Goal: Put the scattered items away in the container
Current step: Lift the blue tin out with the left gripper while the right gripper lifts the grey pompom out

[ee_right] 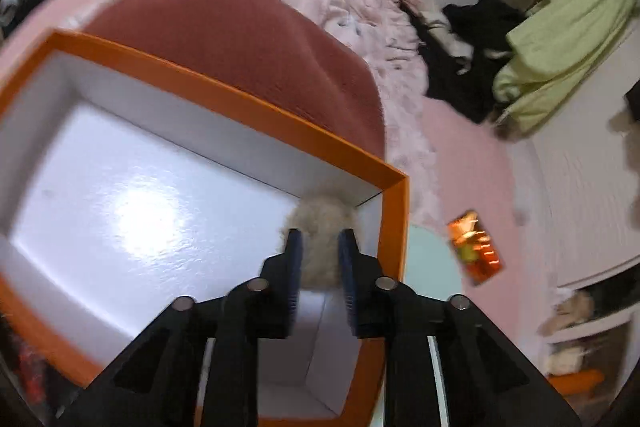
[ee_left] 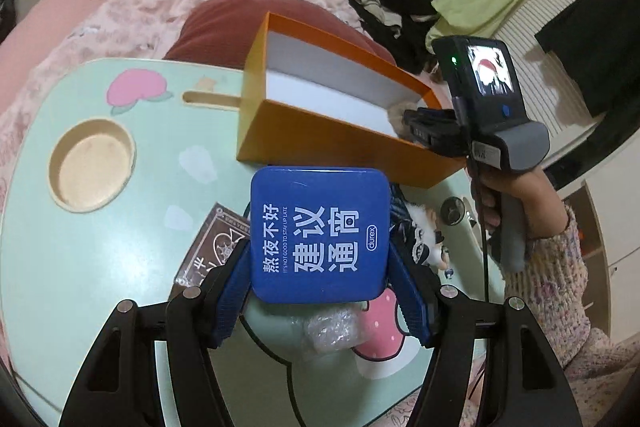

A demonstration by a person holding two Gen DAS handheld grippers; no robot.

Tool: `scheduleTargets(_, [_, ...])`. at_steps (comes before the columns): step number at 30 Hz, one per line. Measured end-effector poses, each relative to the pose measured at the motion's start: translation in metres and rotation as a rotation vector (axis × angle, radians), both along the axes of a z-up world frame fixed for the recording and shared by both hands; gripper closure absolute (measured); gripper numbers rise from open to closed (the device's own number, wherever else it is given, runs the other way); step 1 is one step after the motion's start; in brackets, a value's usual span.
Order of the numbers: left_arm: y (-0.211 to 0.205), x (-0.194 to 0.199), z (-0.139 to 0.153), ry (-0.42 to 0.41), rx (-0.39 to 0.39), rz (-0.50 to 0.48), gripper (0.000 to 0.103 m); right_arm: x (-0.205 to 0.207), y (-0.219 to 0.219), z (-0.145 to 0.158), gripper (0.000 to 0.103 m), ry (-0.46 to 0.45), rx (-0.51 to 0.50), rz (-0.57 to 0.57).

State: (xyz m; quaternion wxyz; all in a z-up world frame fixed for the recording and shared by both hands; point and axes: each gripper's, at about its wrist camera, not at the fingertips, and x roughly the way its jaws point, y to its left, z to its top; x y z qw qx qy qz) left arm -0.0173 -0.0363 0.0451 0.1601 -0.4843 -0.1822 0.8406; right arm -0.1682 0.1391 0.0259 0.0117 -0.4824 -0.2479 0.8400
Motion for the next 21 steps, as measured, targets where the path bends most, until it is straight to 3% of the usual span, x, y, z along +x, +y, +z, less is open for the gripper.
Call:
scheduleTargets(2, [-0.001, 0.000, 0.000, 0.004, 0.002, 0.003, 0.037, 0.000, -0.001, 0.003, 0.097, 0.005, 0.016, 0.007])
scheduleTargets(7, [-0.002, 0.002, 0.001, 0.021, -0.006, 0.003, 0.037, 0.004, 0.000, 0.016, 0.098, 0.014, -0.079, 0.025])
scheduleTargets(15, [-0.003, 0.011, 0.007, 0.067, -0.008, -0.018, 0.037, 0.050, 0.024, 0.074, 0.098, 0.107, -0.506, 0.106])
scheduleTargets(21, [0.005, 0.027, 0.005, 0.086, -0.029, -0.067, 0.037, 0.102, 0.034, 0.078, 0.098, 0.026, -0.740, 0.238])
